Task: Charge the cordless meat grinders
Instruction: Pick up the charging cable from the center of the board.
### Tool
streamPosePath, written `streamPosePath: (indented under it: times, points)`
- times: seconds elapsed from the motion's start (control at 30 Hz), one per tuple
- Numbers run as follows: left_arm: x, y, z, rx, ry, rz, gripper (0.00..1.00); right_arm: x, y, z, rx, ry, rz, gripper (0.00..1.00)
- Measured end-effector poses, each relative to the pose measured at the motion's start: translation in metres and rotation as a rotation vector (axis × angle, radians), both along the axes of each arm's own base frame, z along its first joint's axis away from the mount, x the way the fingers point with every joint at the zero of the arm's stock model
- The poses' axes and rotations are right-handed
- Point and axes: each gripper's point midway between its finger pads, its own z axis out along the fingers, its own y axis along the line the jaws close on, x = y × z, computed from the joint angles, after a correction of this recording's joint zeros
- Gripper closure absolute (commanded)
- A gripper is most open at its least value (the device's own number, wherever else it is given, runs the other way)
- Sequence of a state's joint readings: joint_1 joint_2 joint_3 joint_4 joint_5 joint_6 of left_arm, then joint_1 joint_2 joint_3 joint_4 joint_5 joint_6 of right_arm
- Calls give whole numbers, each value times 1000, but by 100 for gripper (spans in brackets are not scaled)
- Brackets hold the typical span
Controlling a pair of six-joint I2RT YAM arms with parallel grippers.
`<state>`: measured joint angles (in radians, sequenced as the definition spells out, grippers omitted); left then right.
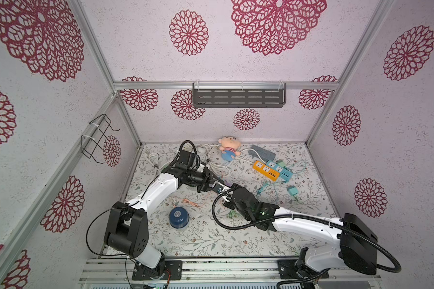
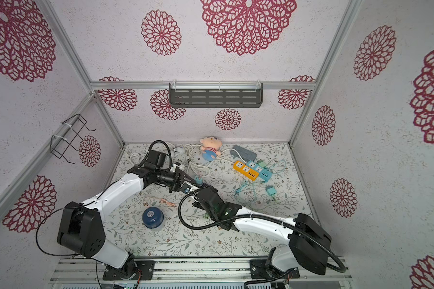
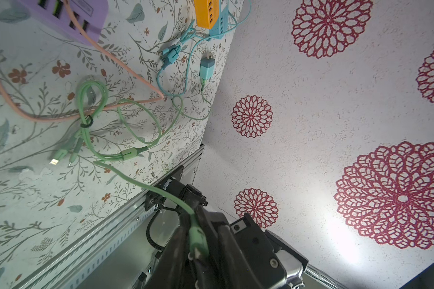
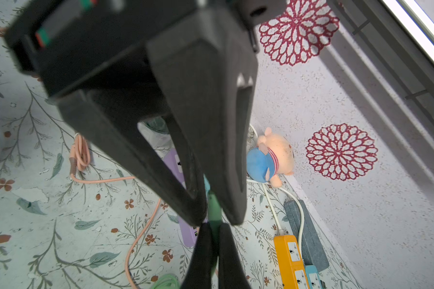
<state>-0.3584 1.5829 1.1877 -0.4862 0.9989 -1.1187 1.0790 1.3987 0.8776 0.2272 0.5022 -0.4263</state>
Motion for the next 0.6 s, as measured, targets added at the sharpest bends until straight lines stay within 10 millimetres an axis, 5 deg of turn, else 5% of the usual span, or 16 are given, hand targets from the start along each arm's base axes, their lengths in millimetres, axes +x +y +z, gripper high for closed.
streamPosePath:
  times: [0.17, 0.33, 0.6]
  points:
    - [1, 1, -2, 2, 12, 9, 99, 0, 0, 0, -1, -1, -1, 100]
    - [1, 1, -2, -1, 7, 9, 100, 0, 0, 0, 0, 0, -2, 100]
    - [3, -1, -2, -23, -10, -2, 100, -7, -3, 4, 57, 57, 2, 74]
